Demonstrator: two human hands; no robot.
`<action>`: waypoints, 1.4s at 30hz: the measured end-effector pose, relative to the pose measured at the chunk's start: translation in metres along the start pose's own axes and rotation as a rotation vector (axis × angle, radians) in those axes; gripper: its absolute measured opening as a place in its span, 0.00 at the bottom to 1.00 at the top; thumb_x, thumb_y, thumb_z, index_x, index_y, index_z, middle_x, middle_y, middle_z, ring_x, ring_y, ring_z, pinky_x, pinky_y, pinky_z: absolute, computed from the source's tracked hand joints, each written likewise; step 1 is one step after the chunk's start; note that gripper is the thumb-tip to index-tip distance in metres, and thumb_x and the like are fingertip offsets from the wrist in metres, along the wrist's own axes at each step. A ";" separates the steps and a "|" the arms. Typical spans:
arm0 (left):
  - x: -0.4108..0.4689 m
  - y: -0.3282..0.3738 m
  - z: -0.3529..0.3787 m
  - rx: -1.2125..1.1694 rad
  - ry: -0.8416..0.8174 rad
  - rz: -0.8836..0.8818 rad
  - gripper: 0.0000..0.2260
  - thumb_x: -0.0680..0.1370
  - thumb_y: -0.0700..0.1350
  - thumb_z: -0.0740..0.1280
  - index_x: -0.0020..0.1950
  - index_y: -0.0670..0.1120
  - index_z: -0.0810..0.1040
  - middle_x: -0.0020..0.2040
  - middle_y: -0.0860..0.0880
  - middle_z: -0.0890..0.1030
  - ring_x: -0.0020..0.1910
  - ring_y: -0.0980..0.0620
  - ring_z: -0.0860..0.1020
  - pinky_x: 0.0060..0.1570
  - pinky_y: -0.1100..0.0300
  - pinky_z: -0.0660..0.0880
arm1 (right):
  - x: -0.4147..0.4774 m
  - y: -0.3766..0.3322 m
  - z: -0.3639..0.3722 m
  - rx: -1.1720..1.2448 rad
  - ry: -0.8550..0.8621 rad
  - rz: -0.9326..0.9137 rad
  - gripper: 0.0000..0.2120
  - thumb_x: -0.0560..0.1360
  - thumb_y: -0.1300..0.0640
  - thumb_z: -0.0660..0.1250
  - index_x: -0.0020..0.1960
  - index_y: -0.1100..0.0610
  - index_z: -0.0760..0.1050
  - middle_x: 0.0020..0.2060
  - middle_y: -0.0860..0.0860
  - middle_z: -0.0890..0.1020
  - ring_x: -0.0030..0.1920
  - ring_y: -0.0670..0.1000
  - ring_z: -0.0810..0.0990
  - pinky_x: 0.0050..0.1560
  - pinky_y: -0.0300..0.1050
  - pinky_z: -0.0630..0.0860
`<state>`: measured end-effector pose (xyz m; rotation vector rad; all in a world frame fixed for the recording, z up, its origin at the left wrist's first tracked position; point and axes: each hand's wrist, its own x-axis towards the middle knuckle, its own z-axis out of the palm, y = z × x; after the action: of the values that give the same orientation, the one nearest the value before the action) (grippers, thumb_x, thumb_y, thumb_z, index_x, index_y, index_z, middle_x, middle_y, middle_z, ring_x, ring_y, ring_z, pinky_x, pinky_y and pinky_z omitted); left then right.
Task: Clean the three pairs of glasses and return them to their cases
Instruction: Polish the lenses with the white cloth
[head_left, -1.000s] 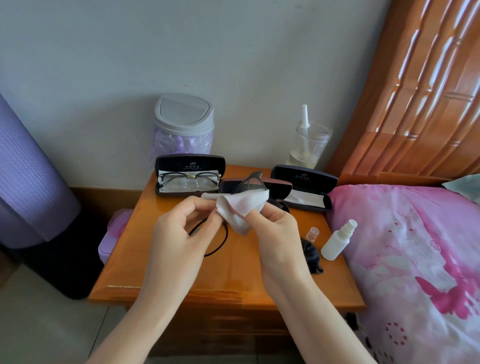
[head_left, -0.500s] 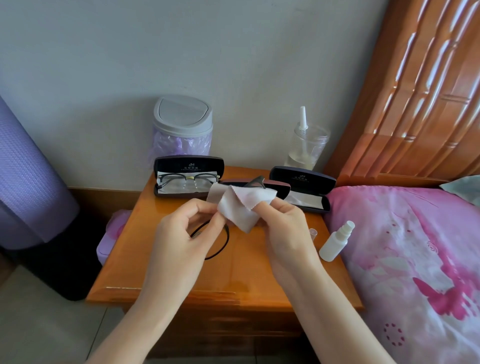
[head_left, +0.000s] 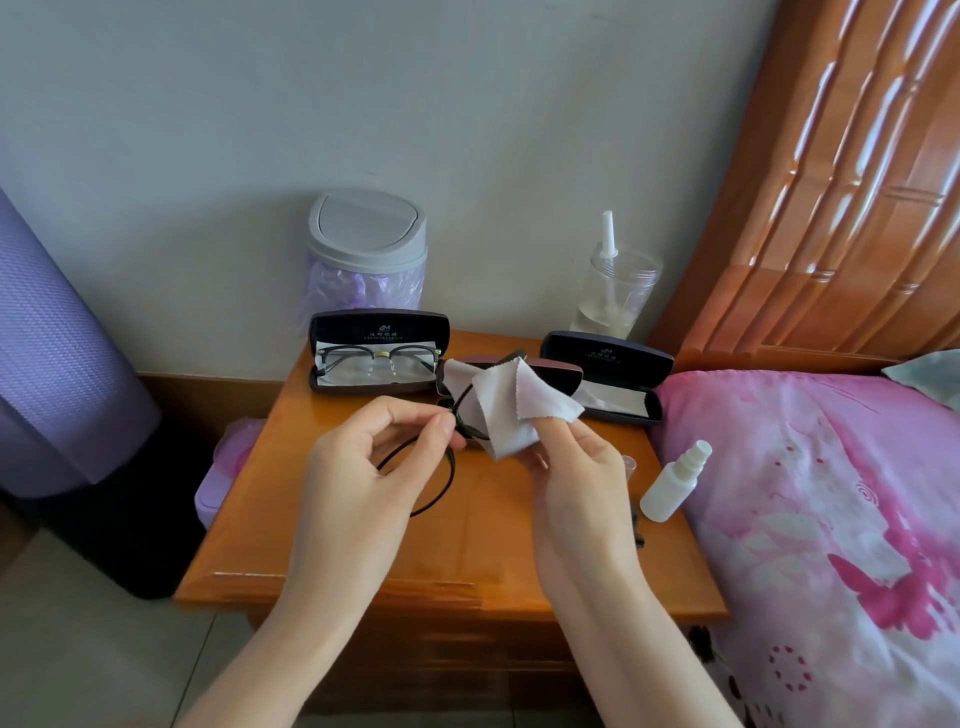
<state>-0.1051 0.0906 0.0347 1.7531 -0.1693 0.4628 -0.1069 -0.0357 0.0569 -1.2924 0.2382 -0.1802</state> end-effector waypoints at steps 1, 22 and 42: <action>0.000 0.000 0.000 -0.004 0.008 0.002 0.03 0.75 0.44 0.68 0.45 0.50 0.82 0.40 0.59 0.83 0.45 0.63 0.81 0.45 0.75 0.74 | -0.001 0.001 0.000 0.017 -0.011 0.004 0.20 0.78 0.61 0.63 0.29 0.53 0.80 0.26 0.44 0.80 0.31 0.39 0.78 0.38 0.32 0.75; 0.001 0.001 -0.002 0.036 -0.024 0.043 0.07 0.74 0.43 0.69 0.45 0.56 0.79 0.46 0.64 0.81 0.47 0.65 0.79 0.44 0.77 0.72 | 0.001 0.009 -0.003 -0.201 -0.182 -0.048 0.11 0.74 0.66 0.66 0.47 0.54 0.84 0.40 0.44 0.86 0.45 0.36 0.81 0.40 0.22 0.72; 0.001 0.002 -0.003 -0.044 -0.018 0.014 0.10 0.72 0.52 0.66 0.47 0.50 0.82 0.41 0.59 0.84 0.46 0.62 0.81 0.46 0.74 0.74 | 0.000 0.000 0.014 -0.109 -0.176 -0.056 0.11 0.74 0.65 0.65 0.40 0.55 0.84 0.34 0.47 0.85 0.40 0.39 0.80 0.41 0.26 0.74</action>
<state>-0.1053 0.0930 0.0372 1.7139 -0.2030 0.4507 -0.1028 -0.0228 0.0606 -1.4155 0.0618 -0.1008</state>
